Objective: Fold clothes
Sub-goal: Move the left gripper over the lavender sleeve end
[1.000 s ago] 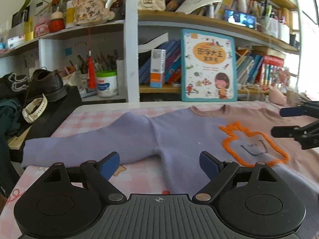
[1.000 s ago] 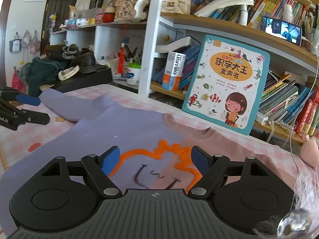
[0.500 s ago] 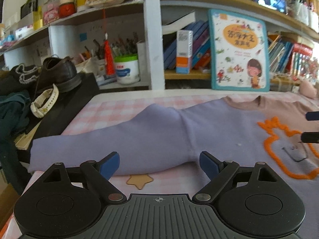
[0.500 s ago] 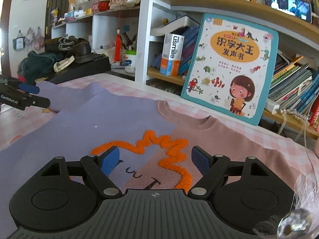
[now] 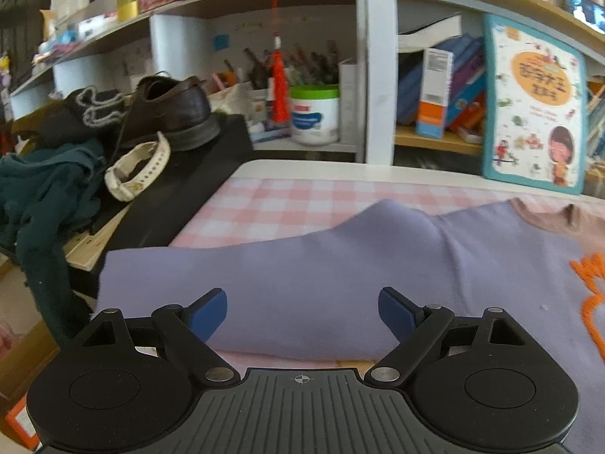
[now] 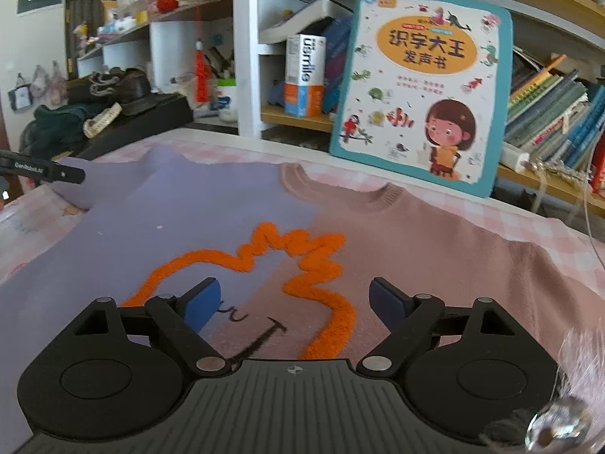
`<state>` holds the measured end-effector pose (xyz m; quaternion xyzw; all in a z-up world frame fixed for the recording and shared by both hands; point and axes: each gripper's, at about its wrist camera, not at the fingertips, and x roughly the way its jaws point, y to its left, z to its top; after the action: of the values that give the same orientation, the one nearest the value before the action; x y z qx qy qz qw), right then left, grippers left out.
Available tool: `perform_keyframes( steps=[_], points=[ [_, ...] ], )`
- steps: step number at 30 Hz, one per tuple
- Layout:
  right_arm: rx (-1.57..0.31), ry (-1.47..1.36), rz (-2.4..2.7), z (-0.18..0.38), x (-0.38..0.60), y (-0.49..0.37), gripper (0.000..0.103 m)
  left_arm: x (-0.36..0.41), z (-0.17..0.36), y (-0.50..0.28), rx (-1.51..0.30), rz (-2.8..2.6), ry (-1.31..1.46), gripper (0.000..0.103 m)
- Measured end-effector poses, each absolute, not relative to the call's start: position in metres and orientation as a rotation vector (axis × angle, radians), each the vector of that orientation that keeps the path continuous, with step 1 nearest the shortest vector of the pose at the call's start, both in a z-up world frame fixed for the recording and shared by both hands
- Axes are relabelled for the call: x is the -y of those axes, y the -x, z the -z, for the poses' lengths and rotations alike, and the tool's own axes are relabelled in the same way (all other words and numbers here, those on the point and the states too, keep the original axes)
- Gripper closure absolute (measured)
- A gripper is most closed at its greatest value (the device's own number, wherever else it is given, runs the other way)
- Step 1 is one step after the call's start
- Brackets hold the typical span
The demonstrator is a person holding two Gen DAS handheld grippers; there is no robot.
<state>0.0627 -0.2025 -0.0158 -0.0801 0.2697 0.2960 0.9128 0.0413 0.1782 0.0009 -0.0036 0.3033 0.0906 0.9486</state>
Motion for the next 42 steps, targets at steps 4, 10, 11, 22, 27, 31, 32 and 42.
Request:
perform_keyframes(
  steps=[4, 10, 11, 22, 27, 31, 32, 42],
  points=[
    [-0.566, 0.181, -0.613, 0.018, 0.199, -0.061, 0.016, -0.184, 0.003, -0.047, -0.626, -0.2, 0.023, 0.013],
    [-0.576, 0.227, -0.614, 0.02, 0.191, -0.06, 0.012, -0.184, 0.009, -0.052, -0.647, -0.216, 0.015, 0.013],
    [-0.579, 0.231, -0.613, 0.021, 0.191, -0.06, 0.011, -0.184, 0.01, -0.052, -0.648, -0.217, 0.015, 0.013],
    [-0.607, 0.246, -0.6, 0.023, 0.187, -0.064, 0.0, -0.2, 0.012, -0.051, -0.623, -0.282, 0.048, 0.014],
    [-0.649, 0.208, -0.615, 0.026, 0.19, -0.071, 0.0, -0.218, 0.014, -0.051, -0.624, -0.315, 0.115, 0.014],
    [-0.657, 0.195, -0.62, 0.026, 0.192, -0.071, 0.0, -0.228, 0.013, -0.048, -0.611, -0.303, 0.185, 0.015],
    [-0.657, 0.195, -0.62, 0.026, 0.192, -0.071, 0.0, -0.229, 0.012, -0.047, -0.602, -0.295, 0.186, 0.015],
    [-0.656, 0.196, -0.619, 0.026, 0.192, -0.071, 0.0, -0.225, 0.001, -0.046, -0.564, -0.28, 0.178, 0.015]
  ],
)
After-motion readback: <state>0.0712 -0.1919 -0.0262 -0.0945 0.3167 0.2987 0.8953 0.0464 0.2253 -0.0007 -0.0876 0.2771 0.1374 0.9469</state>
